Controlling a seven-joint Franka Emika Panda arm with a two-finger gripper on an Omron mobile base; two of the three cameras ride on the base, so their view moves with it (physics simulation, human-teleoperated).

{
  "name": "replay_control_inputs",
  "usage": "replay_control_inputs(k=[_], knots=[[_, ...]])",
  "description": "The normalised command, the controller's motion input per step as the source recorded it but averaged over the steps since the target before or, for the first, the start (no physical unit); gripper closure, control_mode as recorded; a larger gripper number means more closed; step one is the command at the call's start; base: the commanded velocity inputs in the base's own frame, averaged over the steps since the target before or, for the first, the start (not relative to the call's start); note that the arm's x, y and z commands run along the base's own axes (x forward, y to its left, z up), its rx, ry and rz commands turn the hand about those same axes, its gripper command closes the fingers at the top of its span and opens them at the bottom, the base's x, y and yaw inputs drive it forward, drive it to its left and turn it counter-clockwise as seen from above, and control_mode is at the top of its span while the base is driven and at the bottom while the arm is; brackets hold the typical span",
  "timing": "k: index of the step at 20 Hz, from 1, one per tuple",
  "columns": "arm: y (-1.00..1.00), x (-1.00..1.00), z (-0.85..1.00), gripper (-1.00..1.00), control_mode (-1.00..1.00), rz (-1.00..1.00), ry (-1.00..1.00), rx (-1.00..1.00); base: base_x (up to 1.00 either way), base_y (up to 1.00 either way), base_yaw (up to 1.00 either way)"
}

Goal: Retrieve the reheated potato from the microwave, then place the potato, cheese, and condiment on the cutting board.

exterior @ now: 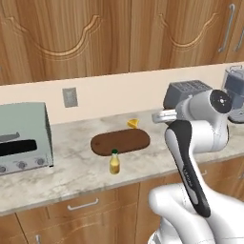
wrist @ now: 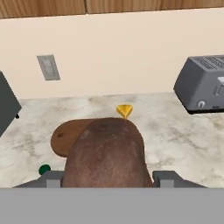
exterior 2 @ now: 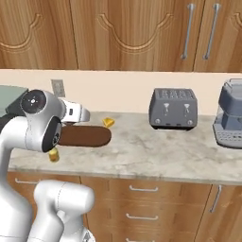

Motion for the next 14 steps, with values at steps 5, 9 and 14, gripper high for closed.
replay_control_inputs(k=[5, 9, 14], knots=[[0.0, 0.0, 0.0, 1.0, 1.0, 0.0, 0.0, 0.0, 0.29, -0.25, 0.32], [0.0, 0.0, 0.0, 1.0, 1.0, 0.0, 0.0, 0.0, 0.48, -0.09, 0.25], [0.0, 0.0, 0.0, 1.0, 1.0, 0.0, 0.0, 0.0, 0.59, -0.12, 0.14]])
